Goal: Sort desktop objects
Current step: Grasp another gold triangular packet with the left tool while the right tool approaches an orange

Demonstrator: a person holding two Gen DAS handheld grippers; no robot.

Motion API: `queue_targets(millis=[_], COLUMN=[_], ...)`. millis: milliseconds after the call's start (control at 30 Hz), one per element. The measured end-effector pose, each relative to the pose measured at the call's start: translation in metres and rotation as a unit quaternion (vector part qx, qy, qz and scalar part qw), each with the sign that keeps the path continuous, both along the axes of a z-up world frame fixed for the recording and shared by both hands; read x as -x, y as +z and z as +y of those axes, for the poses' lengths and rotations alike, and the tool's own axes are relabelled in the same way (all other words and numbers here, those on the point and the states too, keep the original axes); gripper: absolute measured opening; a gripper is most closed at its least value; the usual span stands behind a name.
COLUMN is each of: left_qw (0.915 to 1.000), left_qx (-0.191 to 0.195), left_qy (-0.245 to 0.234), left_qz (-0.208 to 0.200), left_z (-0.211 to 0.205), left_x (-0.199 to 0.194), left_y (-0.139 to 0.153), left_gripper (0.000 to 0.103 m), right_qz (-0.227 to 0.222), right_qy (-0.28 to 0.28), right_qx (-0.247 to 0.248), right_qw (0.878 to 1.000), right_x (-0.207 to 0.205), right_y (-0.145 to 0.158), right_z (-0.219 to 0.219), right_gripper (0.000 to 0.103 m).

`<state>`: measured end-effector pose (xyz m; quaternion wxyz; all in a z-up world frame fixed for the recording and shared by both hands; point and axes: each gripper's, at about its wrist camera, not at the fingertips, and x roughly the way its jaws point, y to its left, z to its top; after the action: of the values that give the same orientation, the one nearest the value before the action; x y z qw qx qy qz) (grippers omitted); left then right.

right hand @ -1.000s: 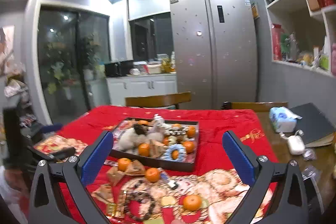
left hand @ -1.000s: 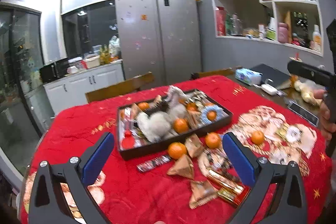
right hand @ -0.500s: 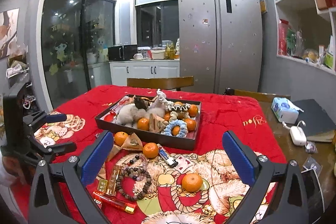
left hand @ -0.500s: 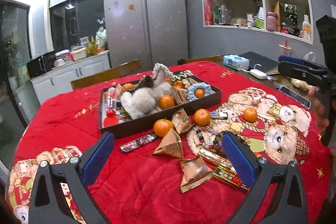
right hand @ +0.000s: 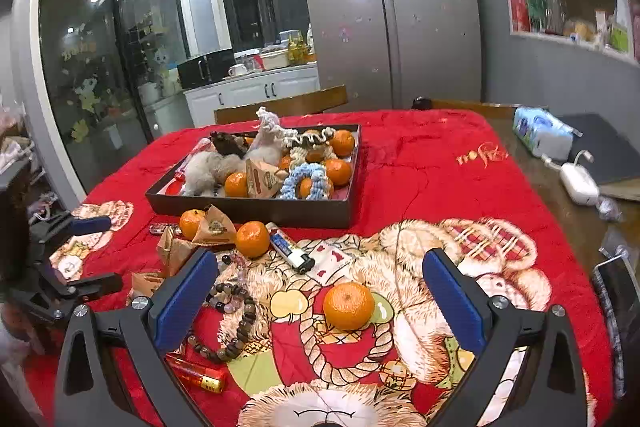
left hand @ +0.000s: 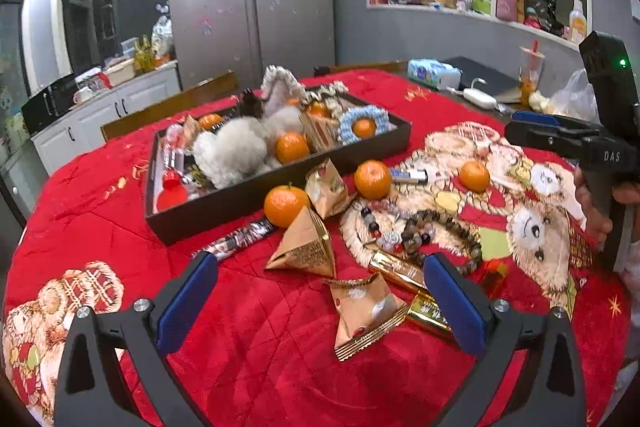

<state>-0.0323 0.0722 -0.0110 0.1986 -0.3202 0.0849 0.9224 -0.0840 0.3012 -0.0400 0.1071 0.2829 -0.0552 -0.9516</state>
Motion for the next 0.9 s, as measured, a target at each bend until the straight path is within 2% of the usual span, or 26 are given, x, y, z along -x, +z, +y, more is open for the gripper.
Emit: queue_targets(millis=[233, 333, 400, 533, 733, 867, 900], left_qw=[0.9989, 0.9983, 0.9965, 0.9952, 0.9935, 0.9939, 0.9936], left_qx=[0.006, -0.015, -0.039, -0.042, -0.04, -0.017, -0.009], left_qy=[-0.014, -0.015, -0.032, -0.046, -0.062, -0.059, -0.06], left_qz=[-0.044, -0.055, -0.067, -0.076, -0.087, -0.091, -0.095], left_z=[0.005, 0.001, -0.002, 0.0, 0.006, 0.013, 0.016], left_x=[0.012, 0.016, 0.017, 0.018, 0.018, 0.018, 0.018], left_y=[-0.022, -0.026, -0.027, -0.029, -0.032, -0.035, -0.037], left_gripper=[0.103, 0.103, 0.103, 0.103, 0.103, 0.096, 0.089], right_qz=[-0.039, -0.044, -0.049, -0.059, -0.064, -0.076, -0.077], right_qy=[0.001, 0.0, -0.003, -0.001, 0.013, 0.022, 0.024], right_qx=[0.017, 0.015, 0.01, -0.003, -0.004, 0.0, 0.0], right_qw=[0.999, 0.999, 0.999, 0.998, 0.998, 0.997, 0.997], right_x=[0.01, 0.012, 0.012, 0.014, 0.015, 0.017, 0.017], right_y=[-0.019, -0.023, -0.025, -0.03, -0.033, -0.037, -0.037], right_z=[0.005, 0.005, 0.005, 0.0, -0.005, -0.007, -0.008], right_gripper=[0.103, 0.103, 0.103, 0.087, 0.082, 0.081, 0.079])
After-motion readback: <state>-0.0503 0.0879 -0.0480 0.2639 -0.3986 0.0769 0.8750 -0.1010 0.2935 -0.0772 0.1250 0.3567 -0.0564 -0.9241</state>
